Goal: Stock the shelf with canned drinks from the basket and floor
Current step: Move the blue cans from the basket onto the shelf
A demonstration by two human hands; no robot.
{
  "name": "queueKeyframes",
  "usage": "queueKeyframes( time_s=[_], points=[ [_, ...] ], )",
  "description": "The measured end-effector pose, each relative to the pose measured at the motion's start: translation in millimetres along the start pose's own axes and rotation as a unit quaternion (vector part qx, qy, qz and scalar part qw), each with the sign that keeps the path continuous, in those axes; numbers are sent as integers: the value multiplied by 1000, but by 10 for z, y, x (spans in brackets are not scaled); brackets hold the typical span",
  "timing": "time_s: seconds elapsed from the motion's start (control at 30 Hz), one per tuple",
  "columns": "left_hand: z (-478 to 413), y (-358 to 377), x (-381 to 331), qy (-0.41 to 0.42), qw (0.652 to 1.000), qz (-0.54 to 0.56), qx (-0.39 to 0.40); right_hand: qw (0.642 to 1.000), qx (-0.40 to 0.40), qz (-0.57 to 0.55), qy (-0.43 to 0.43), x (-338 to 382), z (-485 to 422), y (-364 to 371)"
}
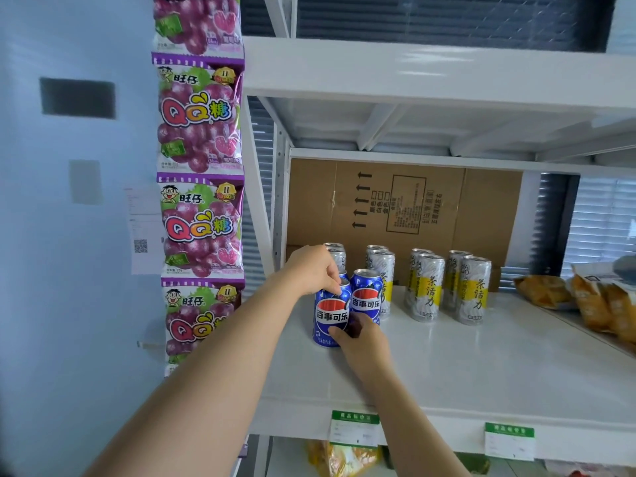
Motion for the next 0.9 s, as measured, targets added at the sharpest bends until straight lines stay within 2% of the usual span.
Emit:
queueKeyframes(
  time_s=[0.1, 0.17, 0.27, 0.4, 0.5, 0.6, 0.77, 0.9],
  points=[
    [57, 20, -9, -5, 997, 67, -35, 998, -19, -65, 8, 31, 25, -18],
    [117, 24, 18, -22, 985, 133, -107, 990, -35, -137, 21, 36, 39, -27],
    [258, 64, 75, -70, 938, 225, -254, 972, -81, -215, 41, 40, 103, -95],
    [405, 219, 87, -83, 867, 375, -317, 953, -135, -263, 60, 90, 242, -217],
    [505, 352, 138, -73, 840, 430, -323, 953, -151, -257, 54, 181, 380, -235],
    [709, 482, 132, -69, 843, 437, -306, 956, -153, -246, 43, 275, 582, -218],
    [1149, 700, 29, -63, 831, 503, -229, 958, -132, -251, 39, 396, 1031, -111],
    [1615, 884, -112, -83, 786, 581, -195, 963, -96, -249, 34, 497, 1490, -42]
  ],
)
Point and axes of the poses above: each hand's wrist, its own z-axis away from the middle knuckle, its own y-axis out of the palm, x = y × z, the point moved 4 cm from there along -z, towards the middle knuckle, and after that the axes turned 15 degrees about x, right-handed, at the moved point
